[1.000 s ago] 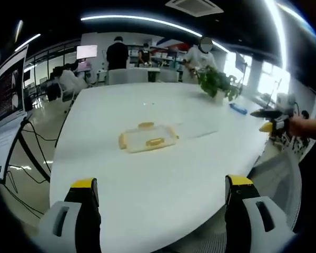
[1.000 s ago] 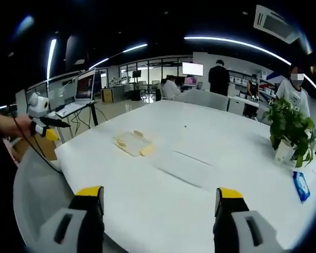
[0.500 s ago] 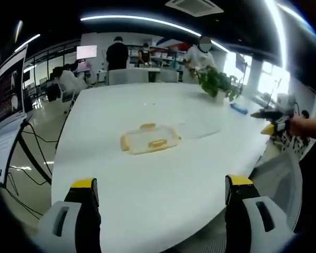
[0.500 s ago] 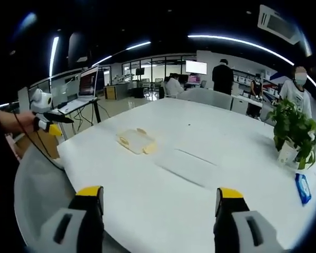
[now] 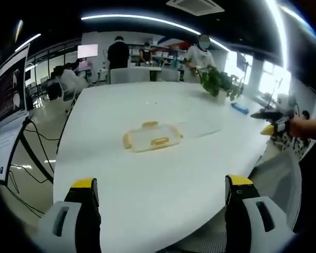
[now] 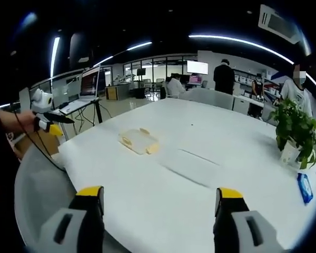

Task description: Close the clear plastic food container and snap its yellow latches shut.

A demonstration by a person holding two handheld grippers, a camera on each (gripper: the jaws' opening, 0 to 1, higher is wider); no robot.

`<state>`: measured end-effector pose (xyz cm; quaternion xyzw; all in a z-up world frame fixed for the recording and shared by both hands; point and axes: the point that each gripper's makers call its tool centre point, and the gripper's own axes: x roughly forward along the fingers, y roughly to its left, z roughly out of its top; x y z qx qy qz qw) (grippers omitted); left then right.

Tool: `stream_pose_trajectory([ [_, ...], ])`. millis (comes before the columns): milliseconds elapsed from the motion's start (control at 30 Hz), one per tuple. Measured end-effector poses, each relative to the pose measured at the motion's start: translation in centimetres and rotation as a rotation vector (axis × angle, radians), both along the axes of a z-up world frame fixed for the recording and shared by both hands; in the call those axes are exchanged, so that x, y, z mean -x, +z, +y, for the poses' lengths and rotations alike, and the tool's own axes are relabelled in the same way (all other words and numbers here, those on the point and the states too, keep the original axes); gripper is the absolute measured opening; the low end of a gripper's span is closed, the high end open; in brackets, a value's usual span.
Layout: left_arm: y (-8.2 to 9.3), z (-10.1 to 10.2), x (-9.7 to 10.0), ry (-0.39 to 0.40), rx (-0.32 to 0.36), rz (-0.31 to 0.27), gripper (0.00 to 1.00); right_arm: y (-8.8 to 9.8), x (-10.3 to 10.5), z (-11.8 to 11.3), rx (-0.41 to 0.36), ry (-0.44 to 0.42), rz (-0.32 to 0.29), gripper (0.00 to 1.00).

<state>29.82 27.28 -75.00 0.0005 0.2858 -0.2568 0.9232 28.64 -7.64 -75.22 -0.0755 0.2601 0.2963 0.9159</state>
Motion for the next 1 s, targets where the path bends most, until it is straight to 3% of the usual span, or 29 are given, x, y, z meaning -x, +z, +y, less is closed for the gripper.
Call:
stream_pose_trajectory([
  [67, -0.1, 0.3, 0.0, -0.01, -0.05, -0.012, 0.99, -0.2, 0.1, 0.2, -0.001, 0.0, 0.005, 0.87],
  [533, 0.0, 1.2, -0.1, -0.005, -0.026, -0.017, 0.99, 0.1, 0.0, 0.6, 0.016, -0.041, -0.016, 0.86],
  [1000, -1.5, 2.8, -0.4, -0.055, -0.028, -0.003, 0.99, -0.3, -0.5, 3.1, -0.014, -0.083, -0.005, 0.87],
])
